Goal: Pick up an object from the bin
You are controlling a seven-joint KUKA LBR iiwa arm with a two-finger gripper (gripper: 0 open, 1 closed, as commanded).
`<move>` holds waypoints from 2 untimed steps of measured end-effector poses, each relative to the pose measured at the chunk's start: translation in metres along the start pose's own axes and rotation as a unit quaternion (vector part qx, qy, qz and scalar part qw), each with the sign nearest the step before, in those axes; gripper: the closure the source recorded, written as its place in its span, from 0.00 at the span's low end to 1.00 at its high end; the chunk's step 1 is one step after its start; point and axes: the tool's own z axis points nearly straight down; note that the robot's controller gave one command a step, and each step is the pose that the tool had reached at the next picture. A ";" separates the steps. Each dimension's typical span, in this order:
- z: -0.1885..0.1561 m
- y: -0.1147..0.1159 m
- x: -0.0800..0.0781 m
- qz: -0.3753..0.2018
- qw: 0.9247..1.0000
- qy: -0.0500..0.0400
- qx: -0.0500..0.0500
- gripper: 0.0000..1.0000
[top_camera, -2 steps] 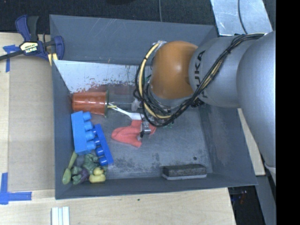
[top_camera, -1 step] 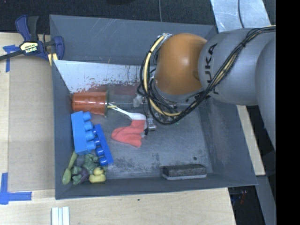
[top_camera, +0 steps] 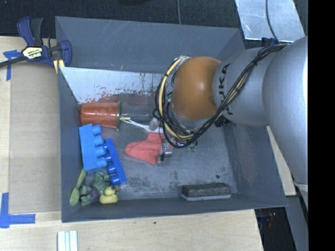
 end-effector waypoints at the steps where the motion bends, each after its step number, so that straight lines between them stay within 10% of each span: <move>1: -0.003 0.007 0.003 -0.039 0.999 -0.010 -0.001 1.00; 2: -0.004 0.007 0.003 -0.039 0.999 -0.010 -0.001 1.00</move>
Offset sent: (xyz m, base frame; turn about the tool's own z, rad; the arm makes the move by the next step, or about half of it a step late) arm 0.0000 0.0000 0.0000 0.0000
